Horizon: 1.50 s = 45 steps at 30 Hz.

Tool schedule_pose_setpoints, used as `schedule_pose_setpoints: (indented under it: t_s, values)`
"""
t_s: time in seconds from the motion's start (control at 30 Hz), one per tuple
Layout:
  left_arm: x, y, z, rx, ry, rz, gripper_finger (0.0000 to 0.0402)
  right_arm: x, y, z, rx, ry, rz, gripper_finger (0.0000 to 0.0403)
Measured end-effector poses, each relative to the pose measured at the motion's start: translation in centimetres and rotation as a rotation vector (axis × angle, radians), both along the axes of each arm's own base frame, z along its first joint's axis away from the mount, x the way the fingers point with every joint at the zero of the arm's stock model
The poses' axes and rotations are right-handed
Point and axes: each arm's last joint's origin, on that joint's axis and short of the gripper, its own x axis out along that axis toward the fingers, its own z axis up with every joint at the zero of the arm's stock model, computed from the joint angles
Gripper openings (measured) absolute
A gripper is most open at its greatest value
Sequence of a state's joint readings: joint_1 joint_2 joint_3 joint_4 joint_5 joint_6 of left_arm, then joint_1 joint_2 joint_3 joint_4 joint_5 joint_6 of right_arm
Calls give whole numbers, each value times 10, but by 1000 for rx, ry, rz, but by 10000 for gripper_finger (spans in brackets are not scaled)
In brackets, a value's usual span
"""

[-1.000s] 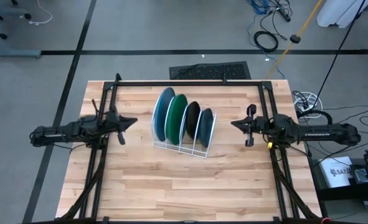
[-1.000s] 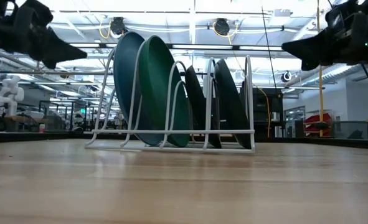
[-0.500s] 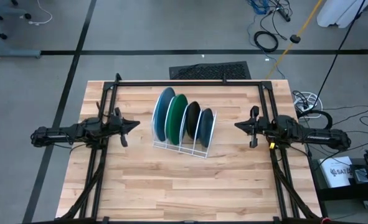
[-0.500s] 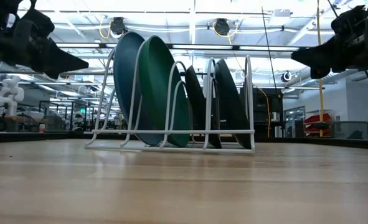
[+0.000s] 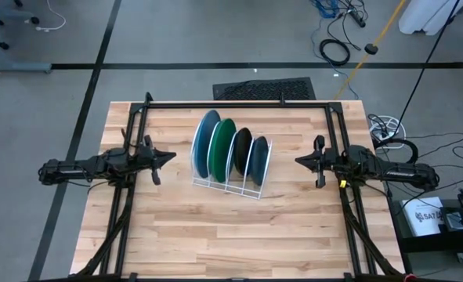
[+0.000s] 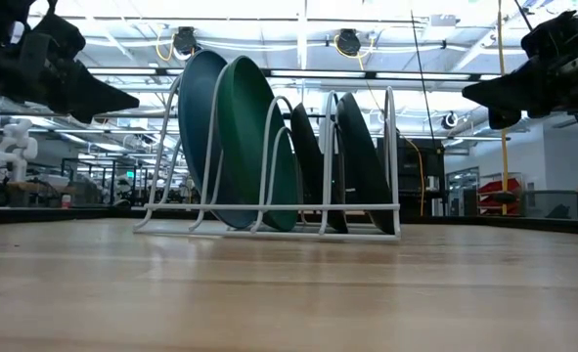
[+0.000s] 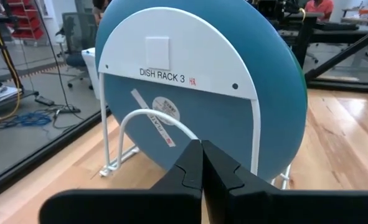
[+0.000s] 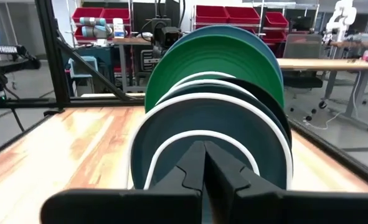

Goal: Sort dishes
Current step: Return to Home Position

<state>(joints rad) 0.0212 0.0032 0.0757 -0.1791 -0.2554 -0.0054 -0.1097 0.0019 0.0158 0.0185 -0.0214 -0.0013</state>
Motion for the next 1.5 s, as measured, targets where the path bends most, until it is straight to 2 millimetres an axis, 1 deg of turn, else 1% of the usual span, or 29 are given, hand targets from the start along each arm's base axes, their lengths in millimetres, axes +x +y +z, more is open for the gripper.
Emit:
schedule_pose_setpoints:
  t_s: [0.1, 0.2, 0.37, 1.5]
  values:
    - [0, 0, -1, 15, 11, 3, 2, 0, 0, 0, 37, -2, 1, 0]
    - [1, 0, -1, 12, 14, 5, 11, 0, 0, 0, 38, -3, 2, 0]
    - [1, 0, -1, -35, 0, 11, 16, 0, 0, 0, 38, -3, 3, 0]
    - [1, 0, -1, -37, 0, 14, 20, 0, 0, 0, 38, -3, 3, 0]
